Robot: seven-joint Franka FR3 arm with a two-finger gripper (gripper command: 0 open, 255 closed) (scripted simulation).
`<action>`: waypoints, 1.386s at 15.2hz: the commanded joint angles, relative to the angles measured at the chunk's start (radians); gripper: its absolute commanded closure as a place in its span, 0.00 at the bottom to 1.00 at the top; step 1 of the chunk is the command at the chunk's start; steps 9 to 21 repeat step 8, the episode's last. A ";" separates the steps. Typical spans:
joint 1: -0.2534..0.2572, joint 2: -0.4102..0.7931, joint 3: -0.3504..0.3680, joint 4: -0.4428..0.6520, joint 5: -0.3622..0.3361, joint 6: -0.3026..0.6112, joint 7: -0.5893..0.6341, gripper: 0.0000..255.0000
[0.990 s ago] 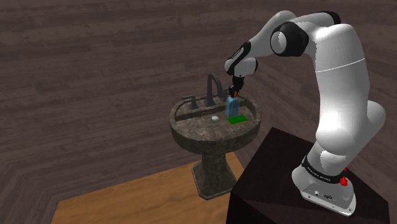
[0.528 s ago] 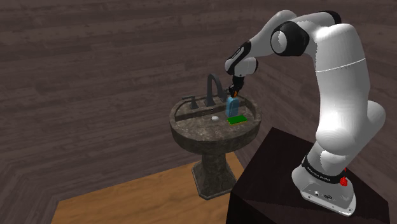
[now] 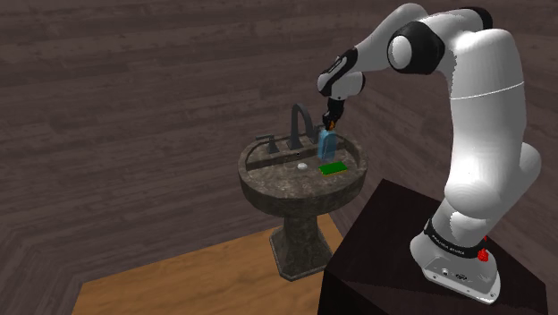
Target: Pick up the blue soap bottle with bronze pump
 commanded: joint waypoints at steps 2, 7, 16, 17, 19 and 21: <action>0.006 -0.024 -0.008 0.009 -0.013 -0.031 0.011 1.00; 0.012 -0.057 -0.018 0.018 -0.031 -0.073 0.025 1.00; 0.012 -0.057 -0.018 0.019 -0.031 -0.073 0.025 1.00; 0.012 -0.057 -0.018 0.019 -0.031 -0.073 0.025 1.00; 0.012 -0.057 -0.018 0.019 -0.031 -0.073 0.025 1.00; 0.012 -0.057 -0.018 0.019 -0.031 -0.073 0.025 1.00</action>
